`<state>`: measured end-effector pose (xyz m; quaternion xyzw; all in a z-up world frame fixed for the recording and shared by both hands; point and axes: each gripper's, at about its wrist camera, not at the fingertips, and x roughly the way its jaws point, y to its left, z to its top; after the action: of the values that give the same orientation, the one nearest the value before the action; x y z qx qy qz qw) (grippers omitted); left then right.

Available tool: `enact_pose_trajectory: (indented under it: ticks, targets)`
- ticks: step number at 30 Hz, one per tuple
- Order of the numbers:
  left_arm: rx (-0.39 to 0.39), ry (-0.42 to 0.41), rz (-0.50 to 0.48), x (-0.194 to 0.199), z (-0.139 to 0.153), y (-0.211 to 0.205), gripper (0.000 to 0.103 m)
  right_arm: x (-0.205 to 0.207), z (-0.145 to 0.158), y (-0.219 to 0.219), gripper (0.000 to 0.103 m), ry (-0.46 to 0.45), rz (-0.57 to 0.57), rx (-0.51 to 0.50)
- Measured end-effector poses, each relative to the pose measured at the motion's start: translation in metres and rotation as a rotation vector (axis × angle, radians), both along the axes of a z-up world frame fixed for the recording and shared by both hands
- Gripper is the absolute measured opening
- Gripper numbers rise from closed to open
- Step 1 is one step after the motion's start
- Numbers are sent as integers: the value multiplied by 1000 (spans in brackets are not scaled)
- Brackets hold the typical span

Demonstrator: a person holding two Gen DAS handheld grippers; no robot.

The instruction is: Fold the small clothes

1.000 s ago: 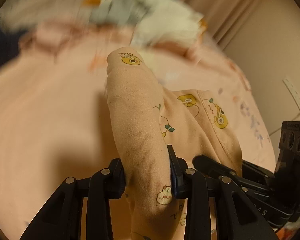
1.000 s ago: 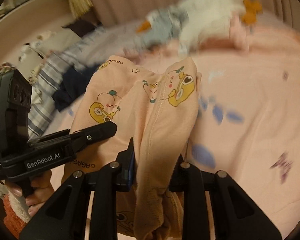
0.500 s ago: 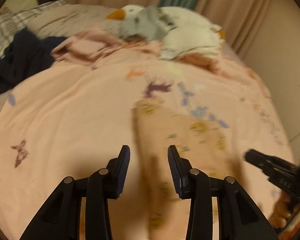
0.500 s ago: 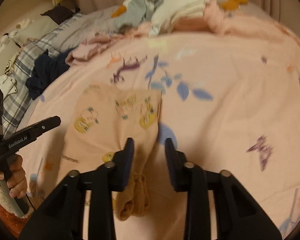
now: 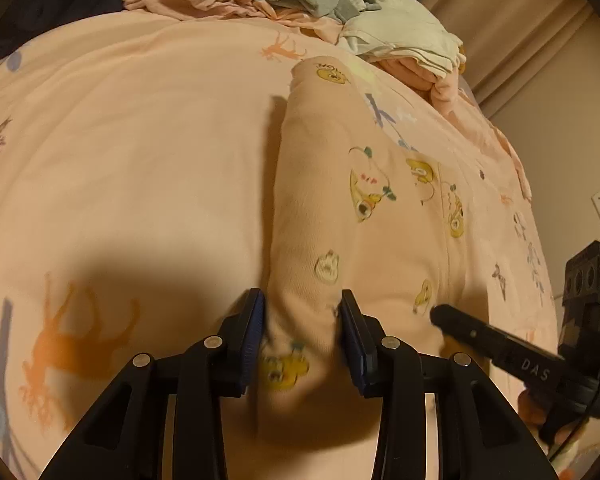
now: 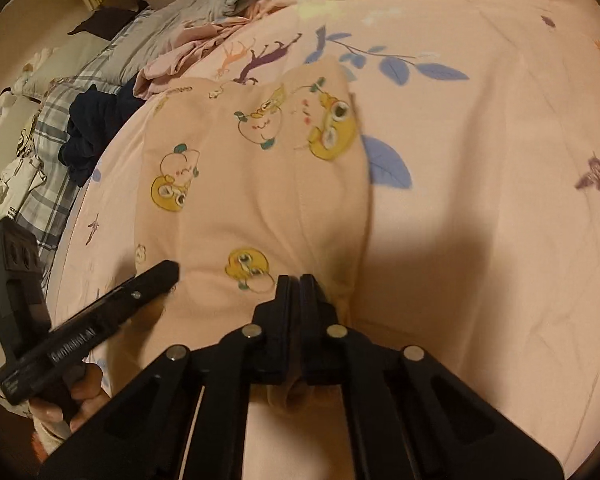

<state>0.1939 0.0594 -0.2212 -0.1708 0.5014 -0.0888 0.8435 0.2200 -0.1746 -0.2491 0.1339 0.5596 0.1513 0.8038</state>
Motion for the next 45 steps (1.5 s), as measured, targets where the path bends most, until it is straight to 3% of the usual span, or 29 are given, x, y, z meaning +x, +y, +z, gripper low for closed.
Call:
enact_pose_trajectory:
  ticks: [5,7,12,17,21,25,29,31,34,39,45]
  targets:
    - [233,-19,-45,-24,17,-19,41,-19,12,23,2,-48,44,-186]
    - [284,-40,-23,-35,16,-23,41,-32,18,30,4,-61,53,-232]
    - [313,-42,74,-57,38,-22,38,-53,53,15,11,-96,-8,-156]
    - [310,-229,142,-87,104,-20,38,-82,120,14,11,-252,-37,-198]
    - [393,-322,187,-109,142,-29,38,-103,151,10,12,-314,-72,-181]
    - [395,-417,146,-134,167,-41,38,-126,168,12,16,-375,-85,-201]
    - [415,-479,118,-141,177,-55,43,-143,182,11,41,-441,-112,-237]
    - [412,-511,104,-145,181,-60,59,-148,187,13,50,-467,-121,-275]
    - [362,-562,94,-151,187,-60,68,-156,195,16,66,-525,-123,-290]
    - [328,-602,169,-155,195,-51,76,-167,209,13,87,-627,-157,-283]
    - [343,-600,194,-154,199,-50,89,-171,215,13,93,-655,-161,-290]
